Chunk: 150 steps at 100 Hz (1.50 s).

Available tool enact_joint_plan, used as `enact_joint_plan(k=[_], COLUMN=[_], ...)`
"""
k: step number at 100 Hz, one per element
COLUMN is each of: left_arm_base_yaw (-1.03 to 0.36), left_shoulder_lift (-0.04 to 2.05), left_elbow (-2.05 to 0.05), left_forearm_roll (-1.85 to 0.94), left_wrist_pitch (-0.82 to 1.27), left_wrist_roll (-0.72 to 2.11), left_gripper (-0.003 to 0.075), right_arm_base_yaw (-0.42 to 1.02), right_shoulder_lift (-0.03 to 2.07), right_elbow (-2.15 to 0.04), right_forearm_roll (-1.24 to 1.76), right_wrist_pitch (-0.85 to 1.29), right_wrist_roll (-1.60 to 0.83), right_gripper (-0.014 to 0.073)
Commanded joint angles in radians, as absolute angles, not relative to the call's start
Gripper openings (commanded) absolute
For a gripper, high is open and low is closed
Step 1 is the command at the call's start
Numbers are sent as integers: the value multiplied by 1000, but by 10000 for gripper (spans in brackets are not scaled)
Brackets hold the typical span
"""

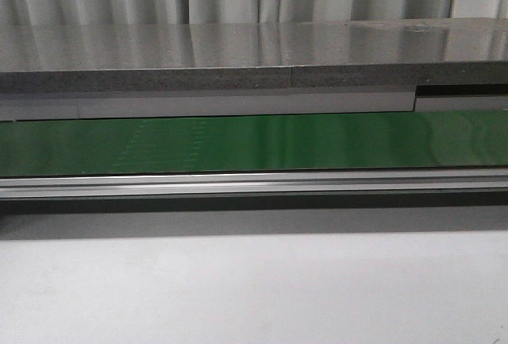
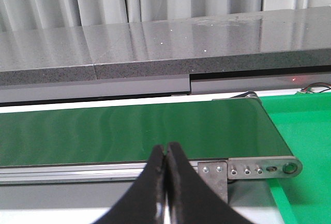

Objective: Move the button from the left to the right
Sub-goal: 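Close the left gripper on the yellow button's black body, then lift the button and carry it onto the green conveyor belt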

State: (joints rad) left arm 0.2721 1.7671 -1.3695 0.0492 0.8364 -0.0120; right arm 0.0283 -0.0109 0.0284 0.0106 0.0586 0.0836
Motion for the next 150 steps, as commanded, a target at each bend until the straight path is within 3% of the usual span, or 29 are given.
enact_joint_plan(k=[1,101,111,135,150], left_arm_base_yaw=[295,332,332,332,332], left_shoulder_lift=[1765,1997,1997,1997,1997], left_elbow=[-1433,-1459,-1459,-1459,-1459], left_forearm_roll=[32,0,0,6,6], left_wrist_pitch=[801,794,795,807,807], left_wrist_roll=[-13,12,12,15,15], left_gripper=[566,557,479,154,57], right_arm_base_yaw=[28,28,28,28,28], right_shoulder_lift=[-32,-32,-32,-32,-32], right_elbow=[13,13,13,13,13], right_forearm_roll=[0,0,0,0,0], right_wrist_pitch=[-15,-15,-15,-15,-15], right_wrist_roll=[80,80,80,80,80], right_gripper=[-68,-68,-68,-68,-68])
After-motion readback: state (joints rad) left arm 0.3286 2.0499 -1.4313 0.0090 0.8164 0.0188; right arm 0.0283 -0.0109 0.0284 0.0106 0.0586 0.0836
